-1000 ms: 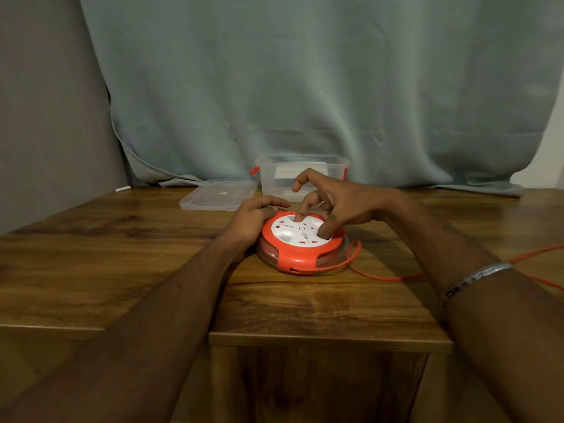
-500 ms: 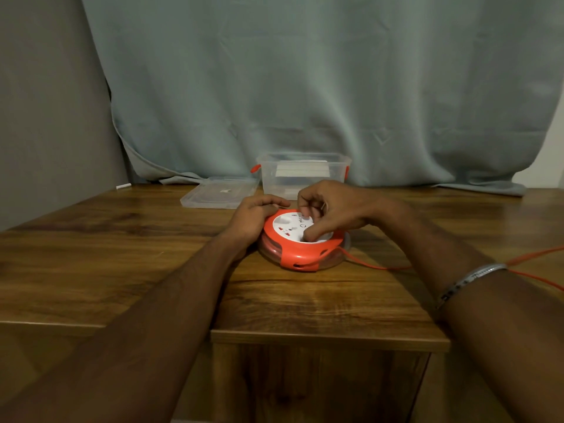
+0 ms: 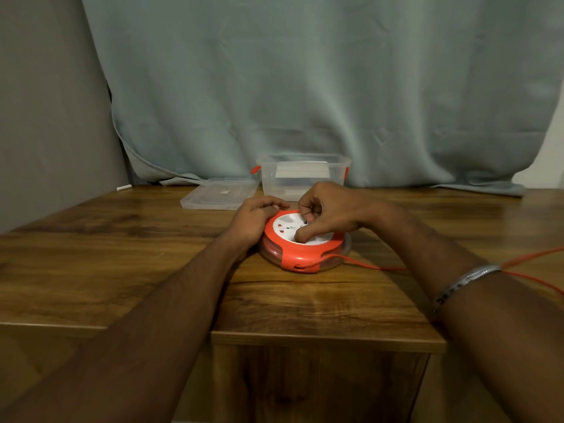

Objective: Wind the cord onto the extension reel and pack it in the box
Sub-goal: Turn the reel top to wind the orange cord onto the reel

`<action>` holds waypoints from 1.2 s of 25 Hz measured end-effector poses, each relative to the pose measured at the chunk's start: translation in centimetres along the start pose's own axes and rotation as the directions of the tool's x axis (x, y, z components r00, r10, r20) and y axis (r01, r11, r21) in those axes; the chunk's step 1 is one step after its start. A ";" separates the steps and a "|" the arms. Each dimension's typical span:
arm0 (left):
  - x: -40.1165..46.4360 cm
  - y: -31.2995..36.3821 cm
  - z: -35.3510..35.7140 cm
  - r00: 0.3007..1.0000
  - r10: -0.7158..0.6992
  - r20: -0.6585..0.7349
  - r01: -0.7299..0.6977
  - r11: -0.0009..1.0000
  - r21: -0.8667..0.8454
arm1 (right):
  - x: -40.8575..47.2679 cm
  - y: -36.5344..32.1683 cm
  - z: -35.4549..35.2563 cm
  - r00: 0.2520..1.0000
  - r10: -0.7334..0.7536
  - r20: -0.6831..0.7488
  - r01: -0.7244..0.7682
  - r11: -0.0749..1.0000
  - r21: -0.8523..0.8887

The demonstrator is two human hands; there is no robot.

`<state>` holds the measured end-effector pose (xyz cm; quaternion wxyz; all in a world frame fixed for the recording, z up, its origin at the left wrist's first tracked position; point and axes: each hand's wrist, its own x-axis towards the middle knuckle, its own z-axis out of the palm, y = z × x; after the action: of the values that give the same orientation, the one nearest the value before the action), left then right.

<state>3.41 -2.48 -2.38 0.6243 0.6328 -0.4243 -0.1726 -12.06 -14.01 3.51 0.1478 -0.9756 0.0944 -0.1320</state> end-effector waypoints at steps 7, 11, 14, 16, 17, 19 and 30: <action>0.2 -0.2 0.0 1.000 0.012 -0.003 -0.012 1.000 0.024 | 0.4 0.0 -0.2 0.999 0.042 0.030 -0.043 0.998 0.048; 0.3 -0.4 -0.1 1.000 0.003 0.003 -0.003 0.999 0.052 | -0.3 0.7 -1.8 0.998 -0.007 0.056 -0.004 0.982 0.188; 0.1 -0.2 -0.1 1.000 0.006 0.009 -0.006 1.000 0.025 | -0.4 0.9 -2.0 0.990 -0.054 0.132 0.026 0.979 0.204; 0.0 -0.1 -0.1 1.000 0.008 0.012 -0.009 1.000 0.025 | -0.3 1.0 -1.9 0.983 -0.047 0.177 0.005 0.974 0.228; -0.1 -0.1 -0.1 1.000 0.006 0.017 -0.006 0.999 0.035 | -0.3 1.0 -1.9 0.980 -0.050 0.192 0.002 0.969 0.246; -0.1 0.0 -0.2 1.000 -0.002 0.027 0.001 0.999 0.052 | -0.3 1.2 -2.1 0.978 -0.061 0.198 0.003 0.959 0.282; -0.6 0.6 -0.3 0.999 -0.027 0.022 0.026 0.999 0.041 | -0.5 1.7 -2.0 0.984 -0.064 0.166 0.010 0.951 0.309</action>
<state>3.09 -1.76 -1.90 0.6042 0.6488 -0.4265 -0.1794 -13.35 -16.05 4.68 0.3027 -0.9502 0.0410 -0.0620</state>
